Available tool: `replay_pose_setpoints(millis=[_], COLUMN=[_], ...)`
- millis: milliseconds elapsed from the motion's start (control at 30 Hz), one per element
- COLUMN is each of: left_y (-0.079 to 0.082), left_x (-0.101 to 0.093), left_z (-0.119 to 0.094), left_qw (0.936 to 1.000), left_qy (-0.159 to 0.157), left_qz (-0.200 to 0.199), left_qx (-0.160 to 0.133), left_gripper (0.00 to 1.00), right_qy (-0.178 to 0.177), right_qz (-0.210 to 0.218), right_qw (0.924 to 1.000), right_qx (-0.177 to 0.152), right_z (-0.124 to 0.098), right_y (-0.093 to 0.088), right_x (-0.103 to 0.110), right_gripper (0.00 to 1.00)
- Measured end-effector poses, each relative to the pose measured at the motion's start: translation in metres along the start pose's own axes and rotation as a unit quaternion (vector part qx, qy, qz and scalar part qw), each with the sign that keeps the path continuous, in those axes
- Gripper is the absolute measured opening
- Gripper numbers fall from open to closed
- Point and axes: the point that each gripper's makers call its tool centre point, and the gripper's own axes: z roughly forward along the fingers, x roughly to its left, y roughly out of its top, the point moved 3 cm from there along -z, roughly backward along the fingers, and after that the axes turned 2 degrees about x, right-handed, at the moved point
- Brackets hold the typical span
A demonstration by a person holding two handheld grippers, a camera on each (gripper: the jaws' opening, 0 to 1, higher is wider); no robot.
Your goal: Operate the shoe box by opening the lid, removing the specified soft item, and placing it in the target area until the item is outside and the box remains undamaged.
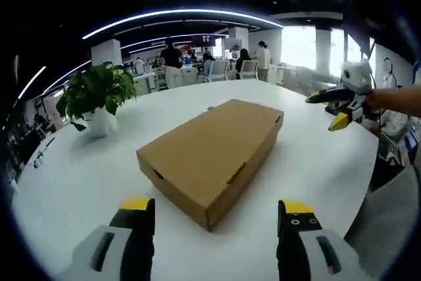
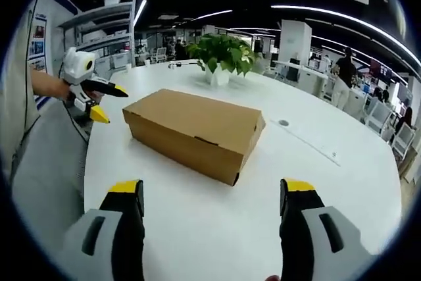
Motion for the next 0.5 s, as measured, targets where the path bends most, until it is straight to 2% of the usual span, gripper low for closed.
replay_pose_setpoints(millis=[100,233,500], left_y=[-0.001,-0.006,-0.012], left_x=[0.001,0.003,0.008], left_z=[0.005,0.012,0.023], left_qw=[0.9999,0.9997,0.9991], left_qy=[0.011,0.019,0.034], left_qz=[-0.007,-0.014,-0.018], left_qx=[0.000,0.007,0.016], left_gripper=[0.75,0.71,0.67], right_qy=[0.010,0.025,0.056], right_qz=[0.011,0.001,-0.017], right_qw=[0.9998,0.9995,0.9982], right_qx=[0.010,0.018,0.015], right_z=[0.010,0.023,0.043], right_y=[-0.005,-0.008,-0.001], right_x=[-0.006,-0.010,-0.018], right_gripper=[0.80,0.79,0.73])
